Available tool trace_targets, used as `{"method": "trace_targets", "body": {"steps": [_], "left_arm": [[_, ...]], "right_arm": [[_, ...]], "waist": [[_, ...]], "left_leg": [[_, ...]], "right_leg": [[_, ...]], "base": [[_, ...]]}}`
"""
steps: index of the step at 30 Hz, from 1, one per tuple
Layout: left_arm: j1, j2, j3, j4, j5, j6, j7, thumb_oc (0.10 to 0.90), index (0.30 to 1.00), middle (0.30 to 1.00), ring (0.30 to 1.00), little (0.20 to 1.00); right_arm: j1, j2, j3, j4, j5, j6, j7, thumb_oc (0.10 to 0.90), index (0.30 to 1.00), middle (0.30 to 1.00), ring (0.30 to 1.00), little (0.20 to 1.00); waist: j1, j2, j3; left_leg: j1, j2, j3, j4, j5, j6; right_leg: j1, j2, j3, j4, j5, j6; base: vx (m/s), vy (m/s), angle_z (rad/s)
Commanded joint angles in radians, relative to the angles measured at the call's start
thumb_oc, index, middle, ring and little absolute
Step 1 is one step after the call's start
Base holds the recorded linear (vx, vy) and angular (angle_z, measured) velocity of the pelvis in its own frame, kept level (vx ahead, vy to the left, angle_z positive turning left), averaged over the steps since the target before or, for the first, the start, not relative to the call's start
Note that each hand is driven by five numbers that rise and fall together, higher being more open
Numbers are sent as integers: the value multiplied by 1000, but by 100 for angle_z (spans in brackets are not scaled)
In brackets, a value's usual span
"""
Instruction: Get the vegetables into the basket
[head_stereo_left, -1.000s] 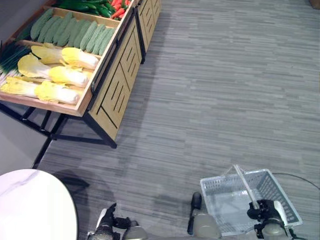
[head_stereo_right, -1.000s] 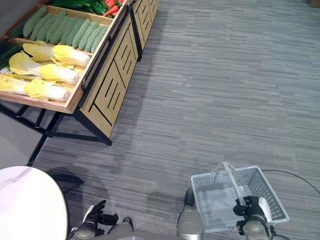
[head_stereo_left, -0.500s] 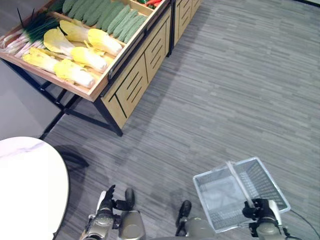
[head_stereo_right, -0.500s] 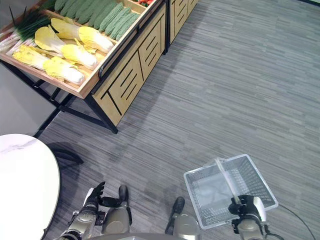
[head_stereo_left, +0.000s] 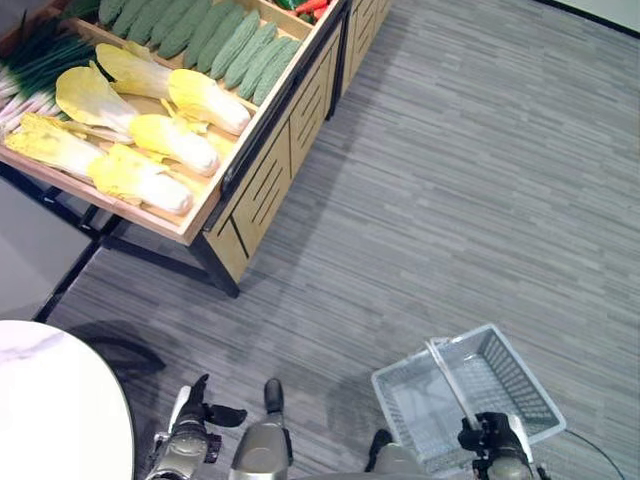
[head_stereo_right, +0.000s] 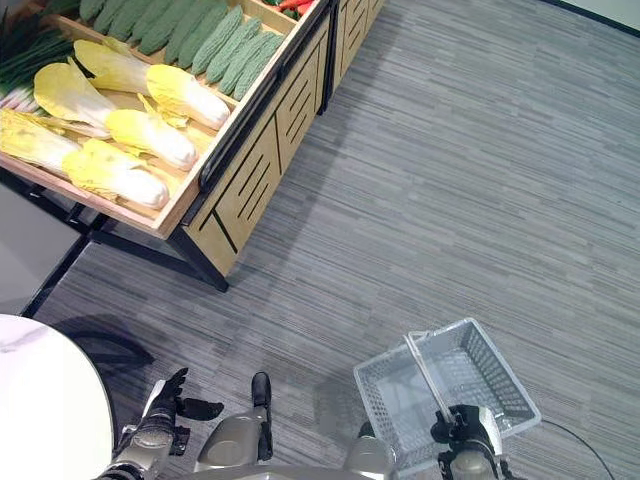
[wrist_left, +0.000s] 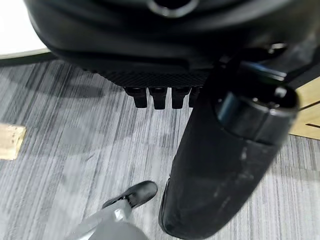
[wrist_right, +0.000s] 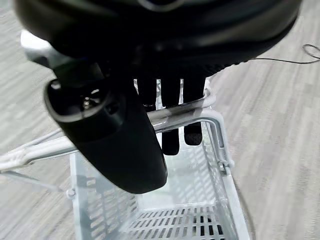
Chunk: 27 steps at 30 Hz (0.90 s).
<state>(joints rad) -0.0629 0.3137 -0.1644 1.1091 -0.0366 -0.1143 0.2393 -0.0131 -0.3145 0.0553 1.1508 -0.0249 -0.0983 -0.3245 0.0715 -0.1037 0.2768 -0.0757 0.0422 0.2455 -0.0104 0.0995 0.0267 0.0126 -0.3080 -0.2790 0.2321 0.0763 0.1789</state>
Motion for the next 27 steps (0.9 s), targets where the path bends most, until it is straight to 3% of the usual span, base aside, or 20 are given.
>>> {"method": "trace_targets", "body": {"steps": [1, 2, 3, 5, 7, 8, 9, 11, 14, 18, 21, 22, 23, 24, 27], "left_arm": [[33, 2, -11, -26, 27, -18, 10, 900, 1000, 1000, 1000, 1000], [33, 8, -12, -38, 26, -12, 8, 900, 1000, 1000, 1000, 1000], [33, 9, -9, -41, 22, -11, 7, 900, 1000, 1000, 1000, 1000], [33, 10, -7, -38, 17, -14, 4, 900, 1000, 1000, 1000, 1000], [28, 11, -4, -24, 23, -16, 3, 900, 1000, 1000, 1000, 1000], [27, 11, -4, -23, 23, -17, 3, 900, 1000, 1000, 1000, 1000], [23, 9, 0, -6, 26, -17, 5, 900, 1000, 1000, 1000, 1000], [18, 6, 3, 2, 33, -21, 2, 900, 1000, 1000, 1000, 1000], [20, -6, 6, 17, 32, -24, 1, 900, 1000, 1000, 1000, 1000], [36, -20, 11, 34, 33, -27, 1, 900, 1000, 1000, 1000, 1000], [55, -32, 21, 33, 15, -26, 2, 900, 1000, 1000, 1000, 1000], [56, -39, 22, 28, -5, -28, 1, 900, 1000, 1000, 1000, 1000], [55, -39, 23, 28, -5, -28, 1, 900, 1000, 1000, 1000, 1000], [48, -44, 12, 16, -17, -30, 3, 900, 1000, 1000, 1000, 1000], [27, -46, 4, 12, -31, -30, 10, 900, 1000, 1000, 1000, 1000]], "right_arm": [[-1, -88, 15, -87, -2, -28, -30, 400, 300, 300, 300, 300], [-3, -86, 25, -101, -13, -25, -29, 400, 300, 300, 300, 300], [-3, -84, 27, -102, -14, -25, -26, 400, 300, 300, 300, 300], [1, -84, 29, -114, -13, -27, -23, 400, 300, 300, 300, 300], [1, -79, 28, -109, -6, -31, -23, 400, 300, 300, 300, 300], [1, -80, 29, -109, -6, -31, -23, 400, 300, 300, 300, 300], [2, -79, 32, -110, -3, -34, -24, 400, 300, 300, 300, 300], [6, -84, 33, -102, -4, -35, -23, 400, 300, 300, 300, 300], [23, -89, 23, -95, -10, -33, -18, 400, 300, 300, 300, 300], [31, -93, 19, -72, -9, -37, -14, 400, 300, 300, 300, 300], [21, -111, 26, -58, -11, -38, -9, 400, 300, 300, 300, 300], [15, -124, 28, -58, -6, -42, -10, 400, 300, 300, 300, 300], [14, -124, 28, -58, -6, -42, -10, 400, 300, 300, 300, 300], [9, -137, 30, -55, -1, -46, -12, 400, 300, 300, 300, 300], [5, -148, 31, -67, 5, -51, -18, 400, 300, 300, 300, 300]], "waist": [[15, 15, -7], [1, 28, 7], [-6, 30, 17], [-22, 33, 23], [-37, 28, 26], [-38, 29, 28], [-57, 22, 26], [-79, 18, 22], [-96, 18, 13], [-93, 14, -4], [-87, 27, -18], [-84, 35, -16], [-85, 36, -16], [-78, 38, -6], [-77, 31, 11]], "left_leg": [[-56, 41, -22, 92, -113, -28], [-6, 35, -18, 79, -133, -14], [24, 35, -19, 70, -143, -12], [57, 33, -33, 55, -147, -16], [90, 26, -51, 38, -156, -30], [93, 28, -52, 36, -157, -31], [122, 23, -73, 27, -173, -46], [160, 25, -106, 27, -203, -60], [209, 30, -147, 32, -241, -75], [230, 35, -168, 71, -266, -89], [226, 69, -193, 130, -230, -122], [207, 88, -210, 179, -187, -146], [205, 89, -212, 181, -187, -147], [159, 101, -234, 262, -121, -168], [89, 116, -229, 376, -73, -177]], "right_leg": [[-31, -27, 18, 161, 119, 42], [-77, -28, 7, 234, 135, 38], [-112, -12, 13, 249, 109, 32], [-156, 17, 6, 208, 90, 27], [-187, 38, 3, 83, 67, 22], [-183, 40, 1, 81, 67, 22], [-209, 59, 33, -56, 63, 29], [-242, 81, 90, -171, 87, 47], [-256, 95, 119, -215, 111, 59], [-216, 104, 93, -214, 106, 42], [-188, 137, 60, -183, 73, 10], [-181, 146, 39, -159, 43, -11], [-182, 146, 37, -158, 42, -11], [-164, 151, 16, -149, 18, -34], [-138, 150, -14, -149, -8, -61]], "base": [[218, 305, -9], [245, 237, -1], [294, 207, 5], [240, 34, -12], [216, -49, 5], [274, -89, 30], [349, -116, 44], [373, -112, 48], [376, -106, 45], [304, -149, 67], [227, -179, 8], [216, -186, 1], [247, -249, 28], [115, -137, 40], [137, -213, 47]]}}
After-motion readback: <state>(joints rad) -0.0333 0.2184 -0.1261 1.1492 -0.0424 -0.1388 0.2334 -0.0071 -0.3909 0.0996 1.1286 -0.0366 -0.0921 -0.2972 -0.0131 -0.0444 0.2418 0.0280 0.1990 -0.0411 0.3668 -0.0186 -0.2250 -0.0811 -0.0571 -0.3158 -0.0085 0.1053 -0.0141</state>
